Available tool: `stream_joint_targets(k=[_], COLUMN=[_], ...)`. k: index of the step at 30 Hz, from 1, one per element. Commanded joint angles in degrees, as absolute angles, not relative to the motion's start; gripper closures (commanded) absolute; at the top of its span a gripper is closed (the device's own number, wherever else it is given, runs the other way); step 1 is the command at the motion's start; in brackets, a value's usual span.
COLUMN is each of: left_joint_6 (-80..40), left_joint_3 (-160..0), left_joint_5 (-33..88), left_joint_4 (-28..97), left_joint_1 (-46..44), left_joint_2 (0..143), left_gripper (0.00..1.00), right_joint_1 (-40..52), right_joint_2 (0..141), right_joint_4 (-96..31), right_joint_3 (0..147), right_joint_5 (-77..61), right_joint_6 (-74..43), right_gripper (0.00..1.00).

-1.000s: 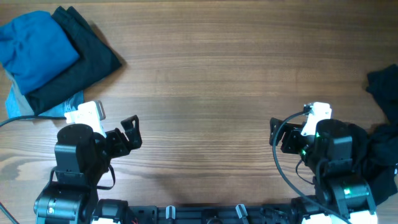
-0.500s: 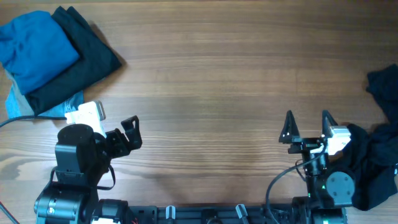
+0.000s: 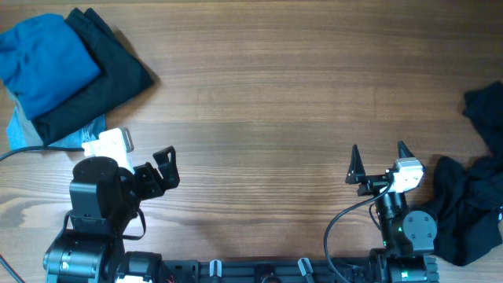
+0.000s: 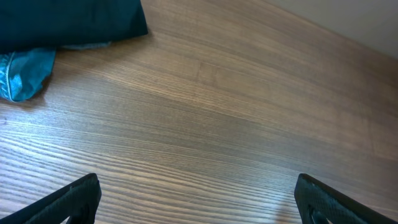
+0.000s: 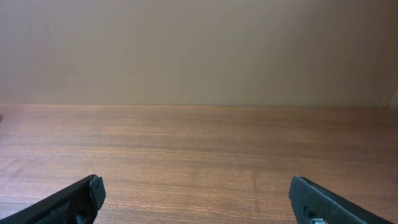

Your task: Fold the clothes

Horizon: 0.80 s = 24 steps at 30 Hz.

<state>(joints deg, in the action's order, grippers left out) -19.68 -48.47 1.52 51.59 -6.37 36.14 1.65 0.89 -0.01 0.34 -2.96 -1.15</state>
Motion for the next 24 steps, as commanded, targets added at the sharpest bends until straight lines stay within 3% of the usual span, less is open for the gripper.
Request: stream_joint_targets(k=[1, 10, 16, 24], left_joint_6=[-20.18, -20.18, -19.75, -15.29], left_joint_3=[-48.14, -48.14, -42.22, -6.44], left_joint_5=[0.97, 0.97, 0.47, 2.96], left_joint_4=[51.48, 51.46, 51.42, 9.63], left_joint_1=[-6.37, -6.37, -4.89, -0.67], left_joint_2=[36.05, 36.01, 23.86, 0.12], left_gripper=[0.0, 0.0, 0.0, 0.0], right_joint_1=[1.41, 1.41, 1.41, 1.41], right_joint_2=[0.21, 0.21, 0.21, 0.21], right_joint_4=[0.14, 0.14, 0.14, 0.14], right_joint_3=[0.3, 0.3, 0.3, 0.3], right_joint_5=[-3.9, -3.9, -3.9, -3.9], right_joint_6=[-0.12, -0.1, -0.1, -0.1], right_gripper=[0.0, 0.0, 0.0, 0.0])
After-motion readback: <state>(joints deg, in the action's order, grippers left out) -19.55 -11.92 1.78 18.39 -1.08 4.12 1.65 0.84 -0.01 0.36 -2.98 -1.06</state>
